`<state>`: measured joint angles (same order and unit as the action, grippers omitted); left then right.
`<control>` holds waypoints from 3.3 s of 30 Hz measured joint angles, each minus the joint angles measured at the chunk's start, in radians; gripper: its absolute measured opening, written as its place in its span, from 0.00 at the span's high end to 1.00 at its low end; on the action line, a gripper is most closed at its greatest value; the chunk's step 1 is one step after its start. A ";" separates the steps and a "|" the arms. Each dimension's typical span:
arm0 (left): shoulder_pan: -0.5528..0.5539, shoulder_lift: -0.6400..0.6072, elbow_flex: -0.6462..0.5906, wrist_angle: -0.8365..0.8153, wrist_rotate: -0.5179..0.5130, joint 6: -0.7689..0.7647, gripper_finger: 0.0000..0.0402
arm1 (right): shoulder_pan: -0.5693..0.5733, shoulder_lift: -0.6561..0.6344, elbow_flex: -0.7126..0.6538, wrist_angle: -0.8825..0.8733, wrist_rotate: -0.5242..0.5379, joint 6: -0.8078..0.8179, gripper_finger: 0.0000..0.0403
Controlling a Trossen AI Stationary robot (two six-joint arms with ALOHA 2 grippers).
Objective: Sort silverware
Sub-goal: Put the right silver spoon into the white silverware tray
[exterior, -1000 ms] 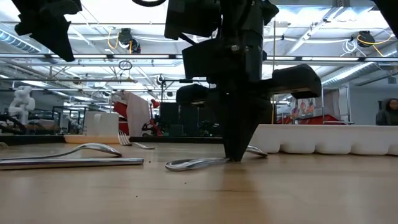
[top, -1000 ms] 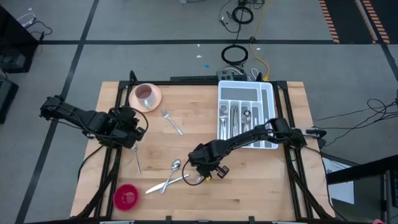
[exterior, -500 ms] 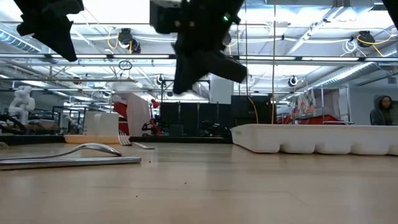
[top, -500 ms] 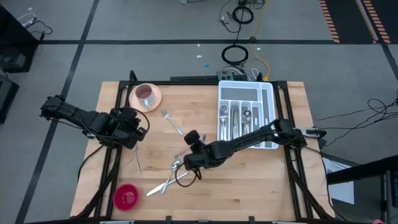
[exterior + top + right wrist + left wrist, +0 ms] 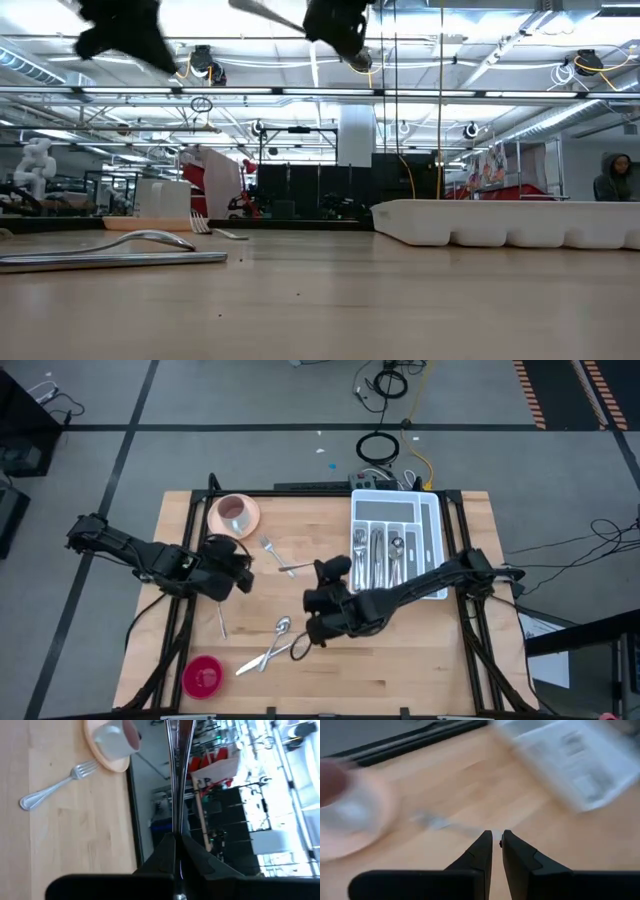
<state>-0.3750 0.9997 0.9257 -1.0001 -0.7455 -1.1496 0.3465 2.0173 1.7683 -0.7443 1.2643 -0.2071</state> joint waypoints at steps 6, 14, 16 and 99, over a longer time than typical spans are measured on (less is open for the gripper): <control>0.037 -0.001 0.000 0.470 0.063 0.260 0.88 | 0.056 -0.002 0.000 -0.119 0.272 0.147 1.00; 0.142 -0.001 0.000 0.817 0.407 0.367 0.88 | 0.112 -0.058 0.005 -0.288 0.308 0.388 1.00; 0.177 0.004 0.000 0.909 0.524 0.374 0.88 | 0.124 -0.075 0.003 -0.288 0.302 0.421 1.00; 0.329 0.719 0.300 2.365 1.234 -0.074 0.87 | 0.222 -0.421 0.005 0.940 -0.802 -0.822 1.00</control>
<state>-0.0456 1.7191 1.2255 1.3651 0.4888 -1.2234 0.5683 1.5959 1.7729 0.1960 0.4625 -1.0290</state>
